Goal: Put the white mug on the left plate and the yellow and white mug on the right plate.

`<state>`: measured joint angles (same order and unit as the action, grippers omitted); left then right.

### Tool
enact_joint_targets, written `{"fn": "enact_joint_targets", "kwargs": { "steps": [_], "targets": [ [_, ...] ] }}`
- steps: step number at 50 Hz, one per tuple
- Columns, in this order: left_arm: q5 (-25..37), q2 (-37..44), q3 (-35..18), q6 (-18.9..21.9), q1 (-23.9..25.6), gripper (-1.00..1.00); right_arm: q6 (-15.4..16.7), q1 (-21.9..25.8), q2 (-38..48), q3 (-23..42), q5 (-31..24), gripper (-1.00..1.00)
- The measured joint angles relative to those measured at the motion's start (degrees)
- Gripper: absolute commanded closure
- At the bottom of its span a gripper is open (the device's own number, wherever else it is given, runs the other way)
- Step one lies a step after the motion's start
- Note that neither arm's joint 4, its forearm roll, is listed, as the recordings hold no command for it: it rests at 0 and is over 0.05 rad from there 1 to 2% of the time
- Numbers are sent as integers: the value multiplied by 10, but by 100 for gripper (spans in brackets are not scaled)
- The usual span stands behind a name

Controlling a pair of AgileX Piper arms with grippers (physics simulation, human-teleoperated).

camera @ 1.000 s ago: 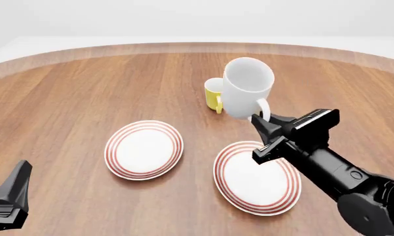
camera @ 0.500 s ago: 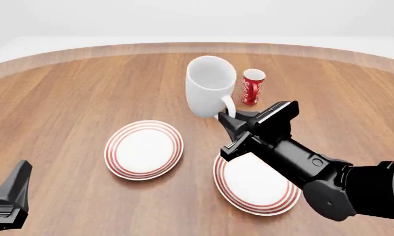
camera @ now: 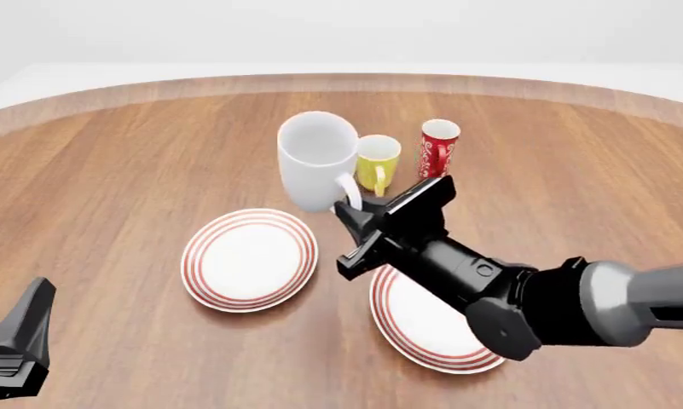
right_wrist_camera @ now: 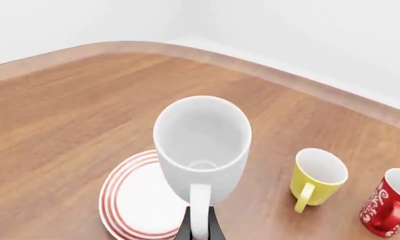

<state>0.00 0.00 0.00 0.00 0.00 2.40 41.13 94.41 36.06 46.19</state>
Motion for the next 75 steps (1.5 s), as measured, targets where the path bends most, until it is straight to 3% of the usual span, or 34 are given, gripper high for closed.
{"fn": "enact_joint_targets", "kwargs": {
  "steps": [44, 75],
  "targets": [
    [0, 0, 0, 0, 0, -100, -24, 62, 153, 117, -3, 100],
    [0, 0, 0, 0, 0, -100, -34, 76, 223, 174, -30, 100]
  ]
}}
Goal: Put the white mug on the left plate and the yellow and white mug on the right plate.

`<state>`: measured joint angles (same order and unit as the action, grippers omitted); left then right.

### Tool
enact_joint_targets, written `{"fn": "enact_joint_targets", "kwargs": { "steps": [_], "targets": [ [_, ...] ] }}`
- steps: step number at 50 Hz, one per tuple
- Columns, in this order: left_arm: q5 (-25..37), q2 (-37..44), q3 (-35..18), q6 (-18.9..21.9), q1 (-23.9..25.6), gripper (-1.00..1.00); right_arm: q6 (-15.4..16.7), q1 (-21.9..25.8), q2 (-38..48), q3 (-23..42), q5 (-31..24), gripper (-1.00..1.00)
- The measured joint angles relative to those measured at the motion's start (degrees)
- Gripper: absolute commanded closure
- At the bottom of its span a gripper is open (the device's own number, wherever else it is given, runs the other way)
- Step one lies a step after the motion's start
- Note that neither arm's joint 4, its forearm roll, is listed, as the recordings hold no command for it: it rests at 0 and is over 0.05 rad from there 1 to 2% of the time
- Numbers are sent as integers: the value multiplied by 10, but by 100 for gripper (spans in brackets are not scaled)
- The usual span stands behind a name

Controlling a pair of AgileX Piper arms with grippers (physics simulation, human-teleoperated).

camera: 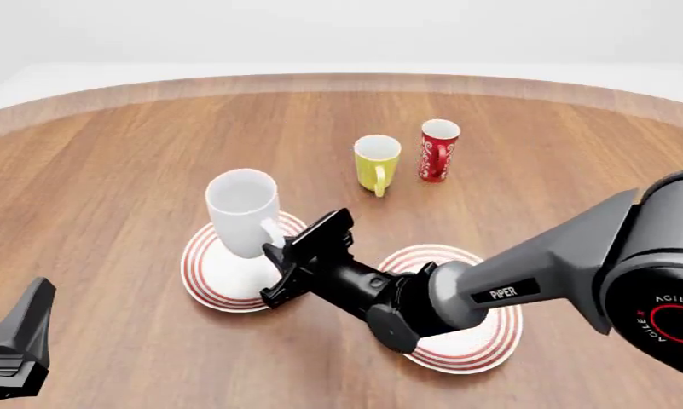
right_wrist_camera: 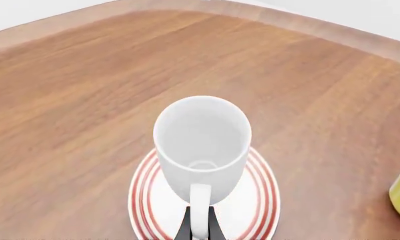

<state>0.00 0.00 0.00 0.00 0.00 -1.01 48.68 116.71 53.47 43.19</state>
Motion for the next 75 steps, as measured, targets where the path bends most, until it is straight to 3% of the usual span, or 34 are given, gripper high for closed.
{"fn": "enact_joint_targets", "kwargs": {
  "steps": [42, 43, 75],
  "targets": [
    [0, 0, 0, 0, 0, -100, -4, -1, 52, 33, -27, 100],
    [0, 0, 0, 0, 0, -100, -3, -1, 53, 34, -29, -100],
    [0, 0, 0, 0, 0, -100, -8, -6, 42, 23, -33, -100]
  ]
}}
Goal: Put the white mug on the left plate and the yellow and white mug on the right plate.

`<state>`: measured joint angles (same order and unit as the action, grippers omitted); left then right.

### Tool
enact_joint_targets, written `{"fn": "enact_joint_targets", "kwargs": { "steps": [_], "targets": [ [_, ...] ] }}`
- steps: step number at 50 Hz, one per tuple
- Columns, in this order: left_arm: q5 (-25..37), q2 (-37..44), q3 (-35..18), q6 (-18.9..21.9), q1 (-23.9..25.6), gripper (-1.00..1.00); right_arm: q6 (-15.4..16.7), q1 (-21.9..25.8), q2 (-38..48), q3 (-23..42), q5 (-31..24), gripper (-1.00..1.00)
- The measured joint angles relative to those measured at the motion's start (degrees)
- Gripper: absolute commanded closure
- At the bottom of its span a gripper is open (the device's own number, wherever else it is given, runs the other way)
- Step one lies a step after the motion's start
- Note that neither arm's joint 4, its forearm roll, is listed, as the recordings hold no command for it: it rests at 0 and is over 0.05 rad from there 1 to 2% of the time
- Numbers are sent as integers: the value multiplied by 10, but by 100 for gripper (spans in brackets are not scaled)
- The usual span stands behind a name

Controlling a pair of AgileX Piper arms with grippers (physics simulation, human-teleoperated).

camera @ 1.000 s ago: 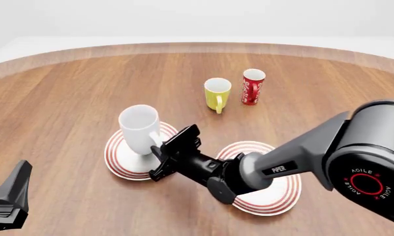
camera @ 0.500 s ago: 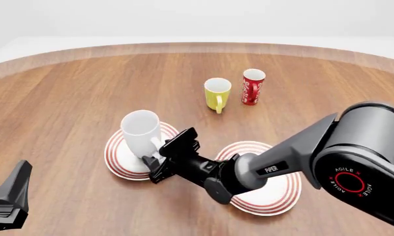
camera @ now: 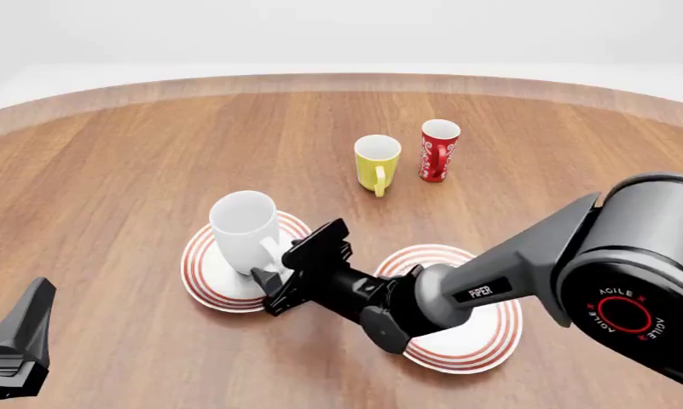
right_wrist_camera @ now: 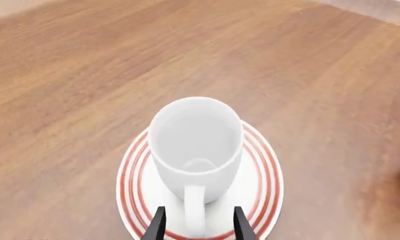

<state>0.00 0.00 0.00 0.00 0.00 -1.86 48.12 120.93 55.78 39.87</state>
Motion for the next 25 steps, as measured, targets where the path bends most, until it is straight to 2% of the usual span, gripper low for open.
{"fn": "enact_joint_targets", "kwargs": {
  "steps": [25],
  "targets": [
    [0, 0, 0, 0, 0, -100, 14, -22, -82, -72, 18, -100]
  ]
}}
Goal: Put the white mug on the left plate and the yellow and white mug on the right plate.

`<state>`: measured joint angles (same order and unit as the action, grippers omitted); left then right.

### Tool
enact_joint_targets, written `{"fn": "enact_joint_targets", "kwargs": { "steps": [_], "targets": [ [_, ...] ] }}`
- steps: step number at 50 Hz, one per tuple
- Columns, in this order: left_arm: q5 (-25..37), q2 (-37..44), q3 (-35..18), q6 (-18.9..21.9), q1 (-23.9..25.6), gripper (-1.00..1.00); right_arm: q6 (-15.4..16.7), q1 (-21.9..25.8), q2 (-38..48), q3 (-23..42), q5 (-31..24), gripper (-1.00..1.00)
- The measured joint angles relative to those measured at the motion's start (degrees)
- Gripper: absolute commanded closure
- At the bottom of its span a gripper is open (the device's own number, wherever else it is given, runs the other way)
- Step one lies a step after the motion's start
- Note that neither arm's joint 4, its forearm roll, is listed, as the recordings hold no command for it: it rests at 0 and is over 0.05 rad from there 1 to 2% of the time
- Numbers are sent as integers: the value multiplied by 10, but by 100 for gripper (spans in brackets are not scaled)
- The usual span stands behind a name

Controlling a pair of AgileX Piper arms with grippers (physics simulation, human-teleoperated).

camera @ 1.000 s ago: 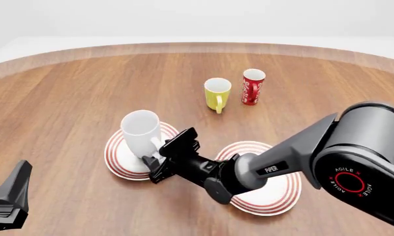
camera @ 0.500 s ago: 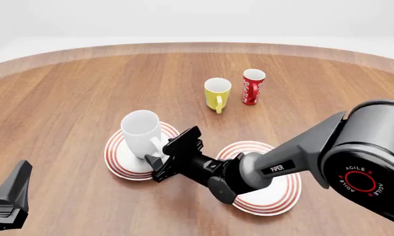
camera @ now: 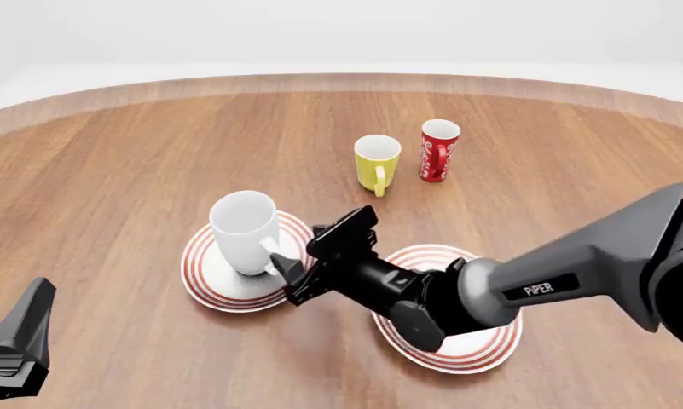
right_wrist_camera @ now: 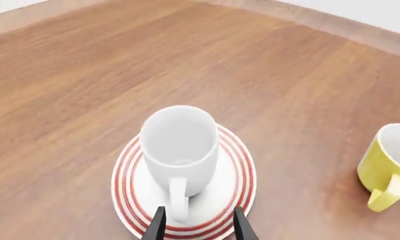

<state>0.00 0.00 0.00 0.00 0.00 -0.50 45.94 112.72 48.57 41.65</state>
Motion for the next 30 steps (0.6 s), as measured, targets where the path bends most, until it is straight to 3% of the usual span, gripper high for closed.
{"fn": "enact_joint_targets", "kwargs": {
  "steps": [30],
  "targets": [
    [0, 0, 0, 0, 0, -100, 24, -71, -99, -44, -44, -100]
  ]
}}
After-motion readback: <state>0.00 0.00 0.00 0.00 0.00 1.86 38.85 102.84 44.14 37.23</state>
